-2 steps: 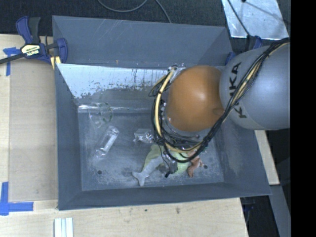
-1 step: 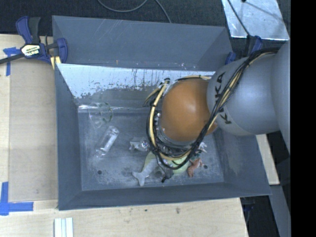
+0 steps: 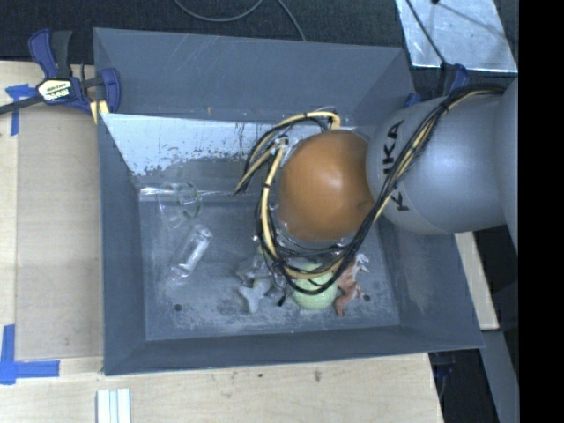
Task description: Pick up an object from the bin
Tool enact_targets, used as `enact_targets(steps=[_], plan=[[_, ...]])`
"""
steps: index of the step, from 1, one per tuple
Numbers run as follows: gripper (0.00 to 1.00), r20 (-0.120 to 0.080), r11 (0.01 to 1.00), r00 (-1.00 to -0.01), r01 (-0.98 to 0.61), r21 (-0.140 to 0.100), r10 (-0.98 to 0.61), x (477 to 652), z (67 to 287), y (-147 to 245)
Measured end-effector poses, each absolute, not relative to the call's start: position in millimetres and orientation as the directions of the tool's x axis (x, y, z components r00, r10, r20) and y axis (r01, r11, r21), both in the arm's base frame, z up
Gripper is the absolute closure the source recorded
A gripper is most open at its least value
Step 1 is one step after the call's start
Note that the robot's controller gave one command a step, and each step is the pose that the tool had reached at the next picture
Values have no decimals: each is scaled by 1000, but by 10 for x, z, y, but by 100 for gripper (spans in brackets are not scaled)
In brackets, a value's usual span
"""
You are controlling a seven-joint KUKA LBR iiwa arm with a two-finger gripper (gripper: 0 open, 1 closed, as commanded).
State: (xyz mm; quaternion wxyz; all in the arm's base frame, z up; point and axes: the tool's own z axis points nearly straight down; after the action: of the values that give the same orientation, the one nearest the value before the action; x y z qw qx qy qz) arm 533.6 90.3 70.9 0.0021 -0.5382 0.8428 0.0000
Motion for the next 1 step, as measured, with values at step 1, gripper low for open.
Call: enact_targets(steps=[1], plan=[[100, -4, 421, -421, -907, -2, -907, 5335, 708, 902]])
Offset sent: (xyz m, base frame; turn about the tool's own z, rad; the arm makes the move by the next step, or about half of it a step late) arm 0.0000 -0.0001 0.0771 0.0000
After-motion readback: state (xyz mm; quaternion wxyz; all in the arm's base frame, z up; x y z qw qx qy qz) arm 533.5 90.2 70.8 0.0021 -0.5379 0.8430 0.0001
